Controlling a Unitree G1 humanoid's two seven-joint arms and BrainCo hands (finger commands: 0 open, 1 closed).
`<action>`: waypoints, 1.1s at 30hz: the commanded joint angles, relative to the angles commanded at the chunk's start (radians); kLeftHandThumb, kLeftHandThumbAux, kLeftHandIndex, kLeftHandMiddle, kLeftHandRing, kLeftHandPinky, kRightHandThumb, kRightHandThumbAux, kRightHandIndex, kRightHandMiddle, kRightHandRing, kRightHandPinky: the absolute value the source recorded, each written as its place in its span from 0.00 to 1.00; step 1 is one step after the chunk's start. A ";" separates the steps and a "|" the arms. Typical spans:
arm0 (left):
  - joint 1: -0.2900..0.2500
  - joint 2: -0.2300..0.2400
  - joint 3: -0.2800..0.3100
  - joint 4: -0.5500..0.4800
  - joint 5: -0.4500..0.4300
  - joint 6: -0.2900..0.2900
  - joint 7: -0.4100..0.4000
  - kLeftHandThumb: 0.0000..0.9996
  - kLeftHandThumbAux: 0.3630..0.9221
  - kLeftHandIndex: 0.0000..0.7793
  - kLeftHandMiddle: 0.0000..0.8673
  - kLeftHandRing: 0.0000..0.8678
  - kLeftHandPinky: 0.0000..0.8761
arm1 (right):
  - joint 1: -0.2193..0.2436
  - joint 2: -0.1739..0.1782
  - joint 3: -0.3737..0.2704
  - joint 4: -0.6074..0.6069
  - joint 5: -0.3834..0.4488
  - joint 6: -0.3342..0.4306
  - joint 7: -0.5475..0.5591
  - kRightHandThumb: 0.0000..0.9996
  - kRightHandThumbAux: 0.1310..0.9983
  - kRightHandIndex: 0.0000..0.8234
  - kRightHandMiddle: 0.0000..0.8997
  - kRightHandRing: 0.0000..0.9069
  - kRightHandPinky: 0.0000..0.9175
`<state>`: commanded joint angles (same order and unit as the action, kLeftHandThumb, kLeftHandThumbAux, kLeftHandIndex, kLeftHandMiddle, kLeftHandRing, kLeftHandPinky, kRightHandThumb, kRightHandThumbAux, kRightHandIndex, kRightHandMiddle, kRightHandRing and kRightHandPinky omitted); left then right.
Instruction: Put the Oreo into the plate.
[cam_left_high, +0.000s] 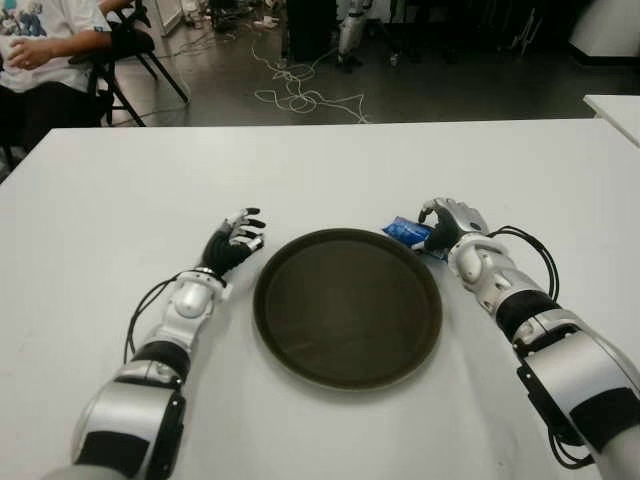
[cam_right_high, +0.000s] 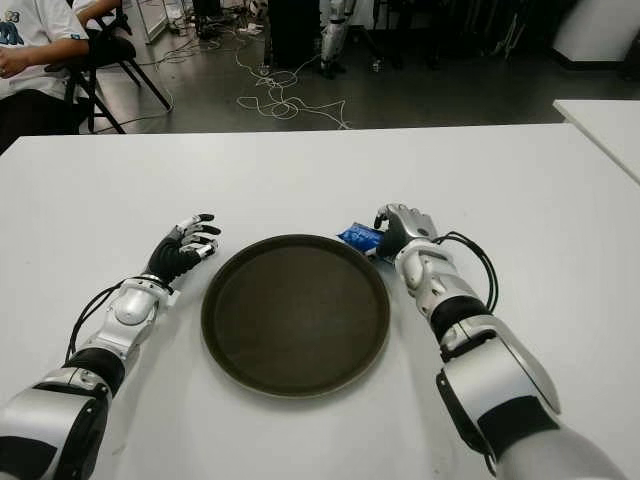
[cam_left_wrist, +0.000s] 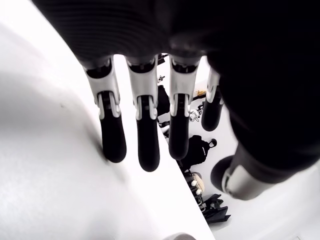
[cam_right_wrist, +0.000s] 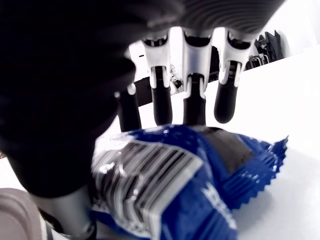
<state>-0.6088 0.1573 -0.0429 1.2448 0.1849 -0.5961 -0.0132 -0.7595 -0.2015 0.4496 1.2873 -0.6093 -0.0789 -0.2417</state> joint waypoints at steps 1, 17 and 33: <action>0.000 0.000 0.000 0.000 0.001 -0.001 -0.001 0.44 0.53 0.23 0.34 0.38 0.43 | 0.000 0.000 0.000 0.000 0.000 0.000 0.000 0.00 0.83 0.54 0.60 0.62 0.57; 0.001 0.001 0.005 0.002 -0.003 0.004 -0.009 0.44 0.52 0.23 0.33 0.37 0.42 | -0.003 -0.003 -0.005 -0.008 0.003 0.016 0.019 0.03 0.76 0.49 0.45 0.51 0.48; 0.005 -0.001 0.002 -0.001 0.006 0.006 0.011 0.43 0.53 0.24 0.34 0.37 0.42 | -0.006 -0.019 0.003 -0.022 0.003 0.021 0.073 0.07 0.69 0.56 0.52 0.48 0.47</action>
<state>-0.6042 0.1558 -0.0406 1.2437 0.1909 -0.5897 -0.0022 -0.7657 -0.2202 0.4524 1.2650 -0.6064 -0.0580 -0.1686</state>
